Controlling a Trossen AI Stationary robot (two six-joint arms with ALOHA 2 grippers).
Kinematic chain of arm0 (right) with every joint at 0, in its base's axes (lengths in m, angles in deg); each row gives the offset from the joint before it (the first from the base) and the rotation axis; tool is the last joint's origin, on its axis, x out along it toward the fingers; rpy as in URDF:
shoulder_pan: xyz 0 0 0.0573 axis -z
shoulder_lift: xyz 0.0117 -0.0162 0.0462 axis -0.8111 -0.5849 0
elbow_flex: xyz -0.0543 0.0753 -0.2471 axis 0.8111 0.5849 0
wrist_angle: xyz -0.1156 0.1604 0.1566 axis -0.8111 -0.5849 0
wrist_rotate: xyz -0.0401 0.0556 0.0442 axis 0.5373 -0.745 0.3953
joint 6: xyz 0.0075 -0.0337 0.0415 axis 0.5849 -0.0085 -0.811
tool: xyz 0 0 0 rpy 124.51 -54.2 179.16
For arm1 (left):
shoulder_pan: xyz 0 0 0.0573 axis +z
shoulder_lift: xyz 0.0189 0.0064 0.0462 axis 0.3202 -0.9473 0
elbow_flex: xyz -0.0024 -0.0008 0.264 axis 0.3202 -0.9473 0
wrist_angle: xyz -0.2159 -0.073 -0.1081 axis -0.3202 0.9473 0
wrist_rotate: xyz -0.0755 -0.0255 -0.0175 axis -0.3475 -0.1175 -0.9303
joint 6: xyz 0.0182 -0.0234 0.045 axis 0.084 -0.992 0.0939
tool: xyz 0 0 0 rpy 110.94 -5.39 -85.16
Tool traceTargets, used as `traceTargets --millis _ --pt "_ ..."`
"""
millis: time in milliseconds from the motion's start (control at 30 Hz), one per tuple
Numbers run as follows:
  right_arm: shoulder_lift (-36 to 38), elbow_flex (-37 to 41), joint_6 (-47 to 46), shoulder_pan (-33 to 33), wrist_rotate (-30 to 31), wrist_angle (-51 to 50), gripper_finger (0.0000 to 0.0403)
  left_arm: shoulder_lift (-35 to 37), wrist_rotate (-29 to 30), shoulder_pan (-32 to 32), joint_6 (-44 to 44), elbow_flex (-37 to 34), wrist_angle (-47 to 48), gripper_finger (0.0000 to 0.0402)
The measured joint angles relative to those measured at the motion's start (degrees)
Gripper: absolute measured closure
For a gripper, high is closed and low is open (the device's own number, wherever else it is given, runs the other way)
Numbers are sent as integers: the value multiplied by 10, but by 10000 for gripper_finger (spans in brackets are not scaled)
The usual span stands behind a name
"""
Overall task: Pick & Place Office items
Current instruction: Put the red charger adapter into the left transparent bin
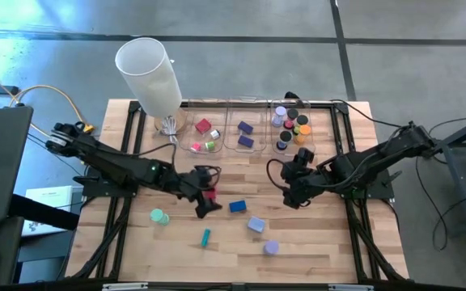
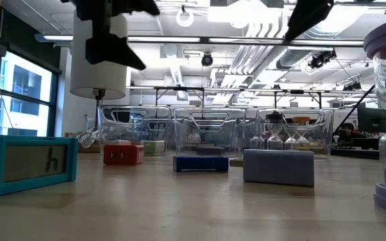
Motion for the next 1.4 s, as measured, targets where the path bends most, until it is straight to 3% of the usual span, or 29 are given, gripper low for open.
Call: traceTargets --millis 100,367,467,700,833,1000,1200,1400 --pt "0 3 1 0 -12 -1 86 -15 -22 0 38 0 -23 3" --pt "0 3 16 -19 -13 -3 86 -19 -26 -2 -71 7 -25 3" --pt "0 3 17 -31 -13 -3 86 -19 -24 -15 -69 34 -31 3" --pt "0 3 5 -72 -14 -4 86 -32 45 -75 1 148 -20 3" --pt "0 3 -13 -99 -12 -9 86 -61 104 -103 12 236 73 3" --pt "0 3 -20 -127 -11 -7 86 -142 133 -98 -71 365 310 3" --pt "0 3 -29 -139 -7 -5 86 -237 47 -29 -229 471 593 3" --pt "0 3 -26 -138 -7 -3 86 -272 -3 42 -270 469 648 3"
